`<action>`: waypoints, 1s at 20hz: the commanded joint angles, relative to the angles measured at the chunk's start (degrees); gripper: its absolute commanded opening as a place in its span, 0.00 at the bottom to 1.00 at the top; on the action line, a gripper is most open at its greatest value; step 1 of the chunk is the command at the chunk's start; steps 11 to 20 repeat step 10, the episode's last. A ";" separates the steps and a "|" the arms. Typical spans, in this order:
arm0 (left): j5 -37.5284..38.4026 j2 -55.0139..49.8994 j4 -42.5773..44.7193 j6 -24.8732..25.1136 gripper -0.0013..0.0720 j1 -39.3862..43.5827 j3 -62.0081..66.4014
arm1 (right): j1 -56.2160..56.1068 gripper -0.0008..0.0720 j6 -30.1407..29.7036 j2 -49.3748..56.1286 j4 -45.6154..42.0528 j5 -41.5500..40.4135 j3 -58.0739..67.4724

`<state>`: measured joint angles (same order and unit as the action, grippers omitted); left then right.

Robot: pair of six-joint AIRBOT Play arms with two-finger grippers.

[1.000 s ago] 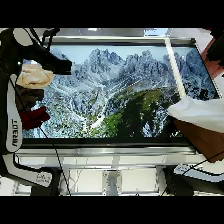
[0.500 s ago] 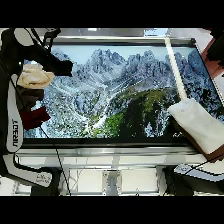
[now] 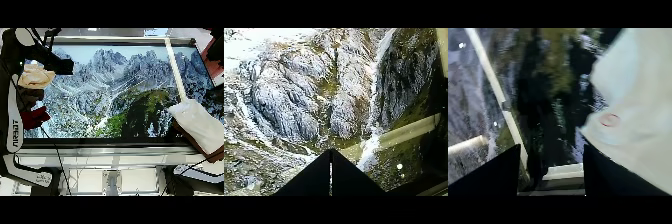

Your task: Fold the shirts.

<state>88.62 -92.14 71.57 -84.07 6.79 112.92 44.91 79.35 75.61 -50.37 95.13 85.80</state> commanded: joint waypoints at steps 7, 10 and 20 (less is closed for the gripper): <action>-0.24 0.00 0.02 -0.17 0.04 0.02 -0.02 | -7.39 0.63 -2.25 -0.04 -1.99 -2.49 0.00; -0.28 0.00 0.02 -0.17 0.04 0.02 -0.02 | -7.39 0.63 -2.25 -0.04 -2.12 -2.49 0.00; -0.28 0.00 0.02 -0.17 0.04 0.02 -0.02 | -7.39 0.63 -2.25 -0.04 -2.12 -2.49 0.00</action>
